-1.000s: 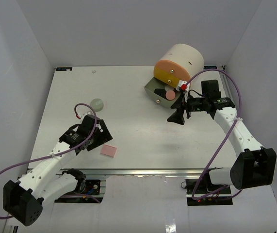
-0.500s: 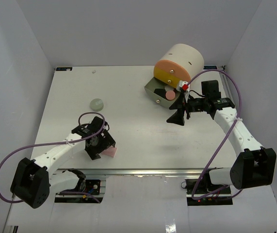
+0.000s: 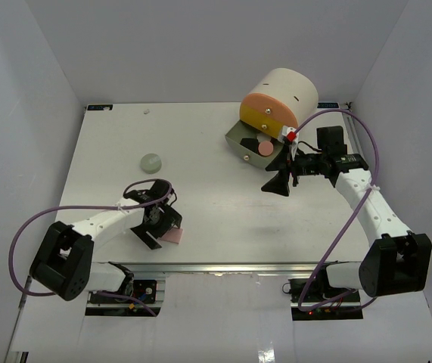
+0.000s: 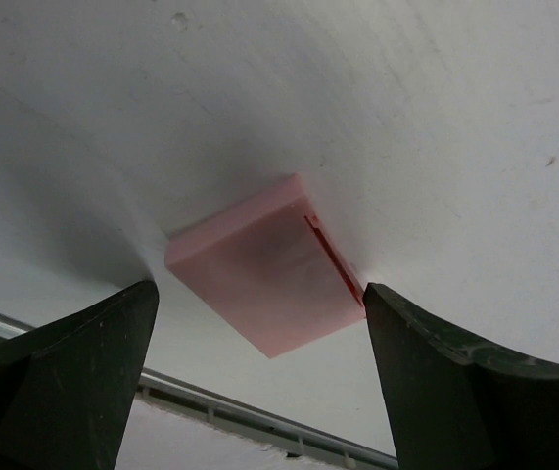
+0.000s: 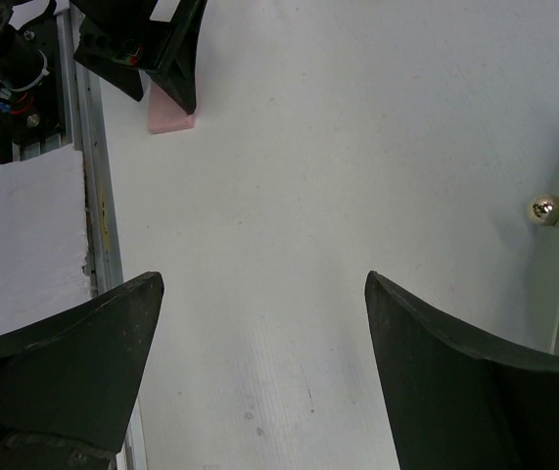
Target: Organize the makeup
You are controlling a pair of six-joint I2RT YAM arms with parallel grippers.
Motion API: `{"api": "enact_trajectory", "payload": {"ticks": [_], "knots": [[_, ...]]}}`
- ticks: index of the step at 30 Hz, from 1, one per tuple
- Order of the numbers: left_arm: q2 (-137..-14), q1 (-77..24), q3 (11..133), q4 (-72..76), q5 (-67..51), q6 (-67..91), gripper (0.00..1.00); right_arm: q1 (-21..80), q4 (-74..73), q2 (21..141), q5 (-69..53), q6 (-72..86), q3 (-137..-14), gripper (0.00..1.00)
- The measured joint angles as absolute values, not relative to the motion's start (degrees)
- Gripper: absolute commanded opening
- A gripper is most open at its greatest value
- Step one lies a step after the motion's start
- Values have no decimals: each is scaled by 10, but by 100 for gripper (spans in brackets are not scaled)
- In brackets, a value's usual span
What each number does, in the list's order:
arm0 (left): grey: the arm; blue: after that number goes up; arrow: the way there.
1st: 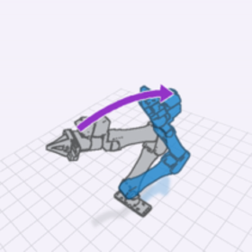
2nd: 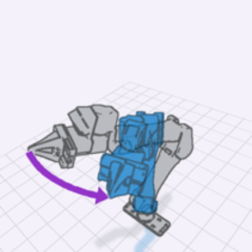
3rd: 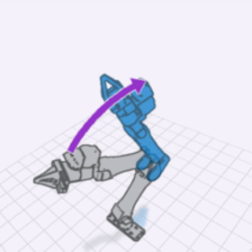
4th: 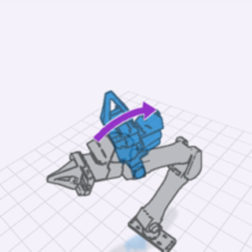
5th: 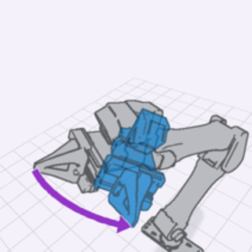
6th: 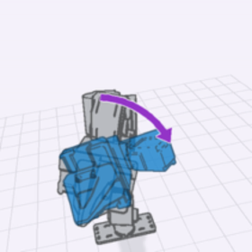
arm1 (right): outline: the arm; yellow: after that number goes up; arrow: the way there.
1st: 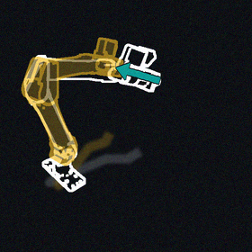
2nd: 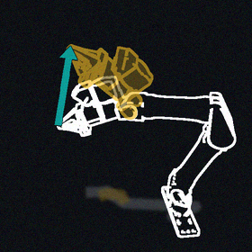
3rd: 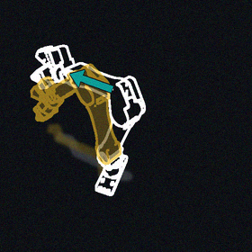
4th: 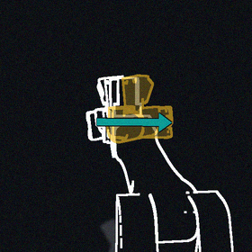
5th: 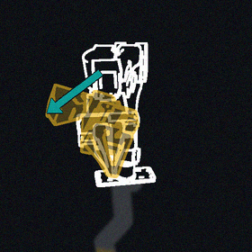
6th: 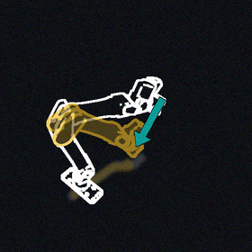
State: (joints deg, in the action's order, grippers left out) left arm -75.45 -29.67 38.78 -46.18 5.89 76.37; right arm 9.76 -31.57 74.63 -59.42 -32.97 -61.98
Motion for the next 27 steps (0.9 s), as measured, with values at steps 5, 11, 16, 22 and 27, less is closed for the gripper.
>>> {"api": "enact_trajectory", "payload": {"ticks": [5,11,16,22,27], "knots": [[-780,-297,408,-450,64,775,76,97,-316,738,-595,-330,-619,90],[-809,-296,438,-424,70,774,44,97,-316,733,-598,-330,-617,90],[-812,-296,441,-415,78,766,57,97,-316,731,-598,-330,-611,90],[-831,-296,456,-417,83,746,88,97,-316,731,-600,-330,-610,90],[-863,-296,484,-414,79,737,92,95,-316,731,-601,-330,-610,90]]}}
